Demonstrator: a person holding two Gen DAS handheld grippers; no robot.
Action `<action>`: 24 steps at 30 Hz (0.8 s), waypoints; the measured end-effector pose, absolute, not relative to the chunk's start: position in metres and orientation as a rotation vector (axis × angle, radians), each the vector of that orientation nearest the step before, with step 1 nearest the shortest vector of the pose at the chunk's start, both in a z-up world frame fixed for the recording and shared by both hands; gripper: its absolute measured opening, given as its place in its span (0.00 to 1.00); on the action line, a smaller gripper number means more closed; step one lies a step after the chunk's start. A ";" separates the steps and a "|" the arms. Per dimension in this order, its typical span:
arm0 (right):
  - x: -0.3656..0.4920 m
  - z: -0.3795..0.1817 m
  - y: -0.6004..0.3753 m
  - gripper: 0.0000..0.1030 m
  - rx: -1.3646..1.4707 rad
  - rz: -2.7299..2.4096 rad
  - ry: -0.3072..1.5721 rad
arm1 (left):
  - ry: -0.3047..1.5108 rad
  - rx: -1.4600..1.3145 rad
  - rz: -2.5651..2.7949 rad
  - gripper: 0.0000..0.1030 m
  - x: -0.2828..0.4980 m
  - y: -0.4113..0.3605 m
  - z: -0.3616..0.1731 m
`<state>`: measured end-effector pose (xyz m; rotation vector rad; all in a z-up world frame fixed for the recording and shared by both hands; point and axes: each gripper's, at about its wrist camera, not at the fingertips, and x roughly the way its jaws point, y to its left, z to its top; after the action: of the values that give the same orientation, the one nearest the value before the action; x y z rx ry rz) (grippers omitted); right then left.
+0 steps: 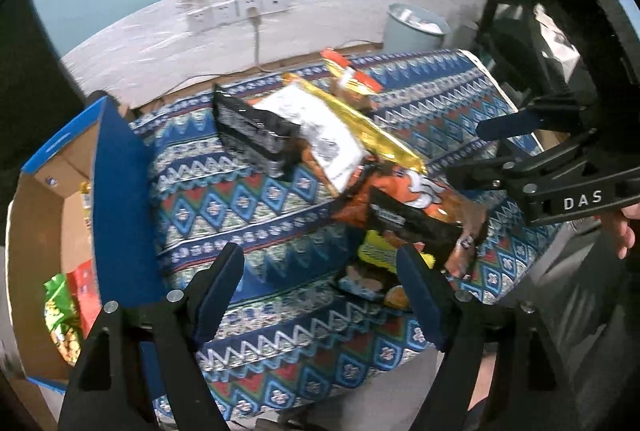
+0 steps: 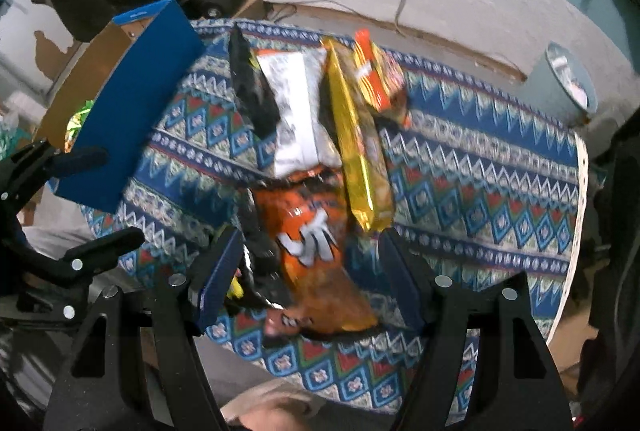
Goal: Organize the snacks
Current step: 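Move both tools back over the snack pile, then grasp the black snack bag with the left tool while the right tool grasps the orange bag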
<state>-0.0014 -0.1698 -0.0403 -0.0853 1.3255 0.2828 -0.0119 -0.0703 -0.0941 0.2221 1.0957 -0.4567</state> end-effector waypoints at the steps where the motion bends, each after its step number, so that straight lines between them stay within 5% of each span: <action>1: -0.004 -0.042 -0.174 0.69 -0.082 0.277 1.331 | 1.097 0.222 -0.463 0.79 -0.013 -0.072 -0.095; 24: -0.014 -0.065 -0.205 0.69 -0.064 0.227 1.387 | 1.211 0.292 -0.658 0.79 -0.024 -0.125 -0.159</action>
<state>-0.0141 -0.2053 -0.0646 -0.0644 1.3867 0.2274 -0.0238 -0.1251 -0.1592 0.2923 1.2107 -0.6576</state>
